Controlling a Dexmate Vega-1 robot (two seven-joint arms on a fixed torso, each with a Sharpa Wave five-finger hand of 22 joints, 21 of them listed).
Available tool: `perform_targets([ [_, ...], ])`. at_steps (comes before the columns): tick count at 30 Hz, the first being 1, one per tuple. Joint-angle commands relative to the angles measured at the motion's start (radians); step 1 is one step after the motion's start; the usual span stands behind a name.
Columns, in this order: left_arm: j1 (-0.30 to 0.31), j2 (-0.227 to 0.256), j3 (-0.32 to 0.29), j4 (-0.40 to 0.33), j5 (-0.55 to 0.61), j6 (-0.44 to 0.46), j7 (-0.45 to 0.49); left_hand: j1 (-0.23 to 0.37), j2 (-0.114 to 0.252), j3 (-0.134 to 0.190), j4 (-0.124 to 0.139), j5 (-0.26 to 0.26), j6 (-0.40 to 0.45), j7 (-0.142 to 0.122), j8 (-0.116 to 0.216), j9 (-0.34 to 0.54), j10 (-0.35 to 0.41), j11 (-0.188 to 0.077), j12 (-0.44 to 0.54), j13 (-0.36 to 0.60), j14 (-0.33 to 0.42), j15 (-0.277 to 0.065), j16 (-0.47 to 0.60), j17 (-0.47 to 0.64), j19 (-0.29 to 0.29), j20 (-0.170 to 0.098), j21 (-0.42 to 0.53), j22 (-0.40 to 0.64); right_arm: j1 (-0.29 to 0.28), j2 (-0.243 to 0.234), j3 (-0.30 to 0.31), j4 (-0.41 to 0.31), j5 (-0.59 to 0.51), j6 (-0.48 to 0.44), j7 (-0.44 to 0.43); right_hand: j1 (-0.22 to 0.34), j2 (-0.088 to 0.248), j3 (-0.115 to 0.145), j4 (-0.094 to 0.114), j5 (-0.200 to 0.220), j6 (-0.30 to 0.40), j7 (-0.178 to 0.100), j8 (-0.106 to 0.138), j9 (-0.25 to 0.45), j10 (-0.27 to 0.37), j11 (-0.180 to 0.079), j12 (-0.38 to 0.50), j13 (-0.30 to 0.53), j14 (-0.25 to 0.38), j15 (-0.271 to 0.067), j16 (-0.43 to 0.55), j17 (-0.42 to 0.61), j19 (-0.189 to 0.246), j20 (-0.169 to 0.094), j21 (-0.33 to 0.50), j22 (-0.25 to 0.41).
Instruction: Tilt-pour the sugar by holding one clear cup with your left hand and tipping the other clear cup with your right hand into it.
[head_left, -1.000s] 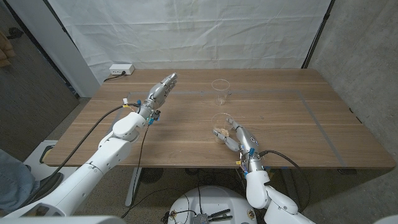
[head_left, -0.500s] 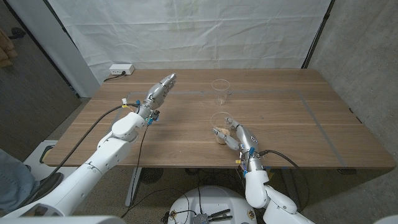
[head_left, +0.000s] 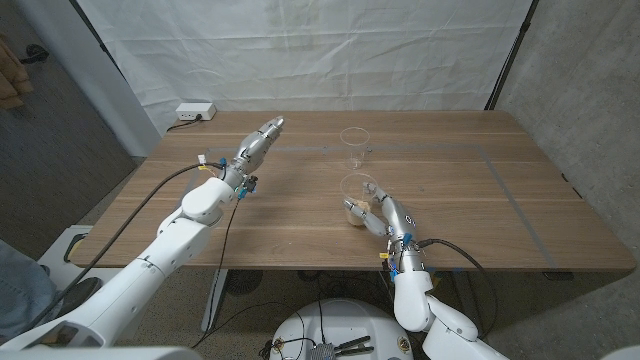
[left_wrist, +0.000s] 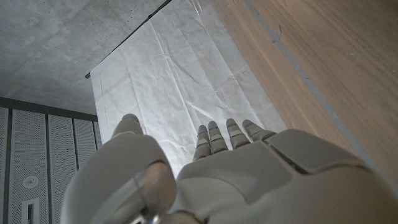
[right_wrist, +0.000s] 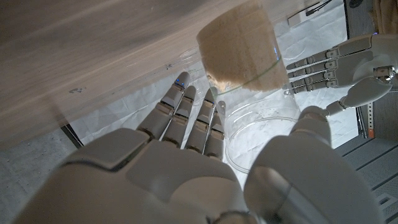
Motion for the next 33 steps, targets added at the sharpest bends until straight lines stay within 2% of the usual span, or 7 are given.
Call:
perform_targets([
  [1,-0.049,-0.010,0.042,0.021,0.080,0.012,0.026,0.036,-0.011,0.002,-0.026,-0.002,0.002,0.003,-0.002,0.003,0.010,0.006,0.000,0.006,0.015,-0.019,0.000,-0.001,0.029,-0.044,0.013,0.000,-0.004,0.006,0.009,0.003,0.015,0.043,-0.018,0.008,0.004,0.003,-0.007,-0.003,0.011,-0.001,0.005,0.002,0.009,0.001,0.001,0.004,0.010,-0.090,-0.004,0.004,0.011,-0.077,0.006,0.005],
  [9,-0.061,-0.011,0.065,0.017,0.143,0.014,0.059,0.062,-0.022,0.002,-0.042,-0.002,0.007,0.012,0.000,0.003,0.018,0.006,0.002,0.006,0.026,-0.017,0.002,-0.001,0.051,-0.053,0.018,0.000,-0.007,0.009,0.011,-0.007,0.008,0.046,-0.028,0.008,0.006,0.003,-0.006,-0.005,0.013,0.000,0.004,0.002,0.008,0.002,-0.001,0.003,0.010,-0.089,-0.006,0.004,0.011,-0.078,0.005,0.005],
  [23,-0.098,-0.019,0.132,0.015,0.369,0.050,0.200,0.076,-0.029,0.000,-0.051,-0.001,0.016,0.007,0.003,0.004,0.027,-0.001,0.005,0.006,0.032,-0.018,0.002,0.000,0.054,-0.052,0.017,0.001,-0.019,0.010,0.013,-0.024,0.005,0.052,-0.030,0.010,0.007,0.002,-0.006,-0.009,0.014,0.002,0.001,0.002,0.009,0.004,-0.002,0.003,0.010,-0.088,-0.010,0.004,0.012,-0.079,0.003,0.006],
  [33,-0.135,-0.040,0.181,0.075,0.409,0.016,0.172,0.083,-0.033,-0.002,-0.056,0.000,0.021,0.007,0.004,0.004,0.030,-0.002,0.005,0.006,0.035,-0.021,0.002,0.000,0.055,-0.047,0.016,0.001,-0.029,0.013,0.015,-0.032,0.003,0.050,-0.036,0.011,0.007,0.000,-0.006,-0.012,0.018,0.002,0.000,0.002,0.010,0.004,-0.004,0.003,0.012,-0.088,-0.012,0.004,0.013,-0.078,0.002,0.006],
])
